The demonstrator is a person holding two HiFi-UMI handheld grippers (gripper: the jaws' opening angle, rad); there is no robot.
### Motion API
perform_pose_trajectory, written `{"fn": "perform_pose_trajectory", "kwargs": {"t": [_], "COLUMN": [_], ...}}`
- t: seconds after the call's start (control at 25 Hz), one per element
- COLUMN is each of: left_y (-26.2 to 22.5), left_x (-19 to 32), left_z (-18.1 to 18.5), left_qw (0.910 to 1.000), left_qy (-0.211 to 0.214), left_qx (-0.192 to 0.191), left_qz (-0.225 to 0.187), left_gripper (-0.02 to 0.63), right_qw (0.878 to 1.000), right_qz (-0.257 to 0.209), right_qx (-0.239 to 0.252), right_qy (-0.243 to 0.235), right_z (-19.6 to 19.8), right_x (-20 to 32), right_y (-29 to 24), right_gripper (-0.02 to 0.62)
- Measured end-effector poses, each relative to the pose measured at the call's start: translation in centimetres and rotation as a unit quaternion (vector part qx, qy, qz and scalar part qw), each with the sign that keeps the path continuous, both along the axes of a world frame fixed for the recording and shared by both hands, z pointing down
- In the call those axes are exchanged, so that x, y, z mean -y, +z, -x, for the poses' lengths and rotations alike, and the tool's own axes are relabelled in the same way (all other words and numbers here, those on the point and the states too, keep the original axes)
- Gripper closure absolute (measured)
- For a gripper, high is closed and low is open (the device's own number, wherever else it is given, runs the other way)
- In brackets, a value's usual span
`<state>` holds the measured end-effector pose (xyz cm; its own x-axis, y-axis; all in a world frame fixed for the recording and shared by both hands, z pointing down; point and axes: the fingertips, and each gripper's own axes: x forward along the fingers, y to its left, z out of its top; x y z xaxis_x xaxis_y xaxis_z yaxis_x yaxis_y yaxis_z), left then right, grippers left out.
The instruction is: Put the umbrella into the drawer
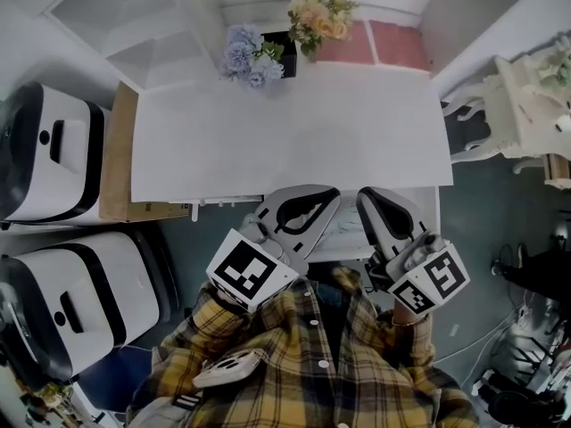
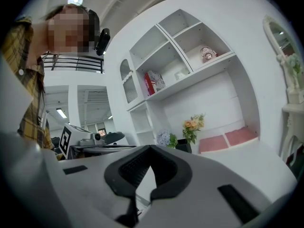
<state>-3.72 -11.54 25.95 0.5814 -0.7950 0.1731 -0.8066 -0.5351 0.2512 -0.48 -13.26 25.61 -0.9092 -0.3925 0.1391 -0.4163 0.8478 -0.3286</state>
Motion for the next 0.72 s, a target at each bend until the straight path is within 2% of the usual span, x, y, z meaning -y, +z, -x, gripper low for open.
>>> {"fn": "perform_pose_trajectory", "kwargs": {"t": [0.72], "left_y": [0.3], "left_x": [-0.5], "left_z": [-1.4], "left_qw": [0.9996], "left_qy": [0.029], "left_qx": [0.002], "left_qz": [0.006], "left_gripper": [0.586], "right_qw": [1.0], "right_qz": [-0.007], "right_qx": [0.005], "right_qy": [0.001], "right_z": [-0.3], "right_x": [-0.1], "right_y": [-0.5], "right_gripper": [0.578]}}
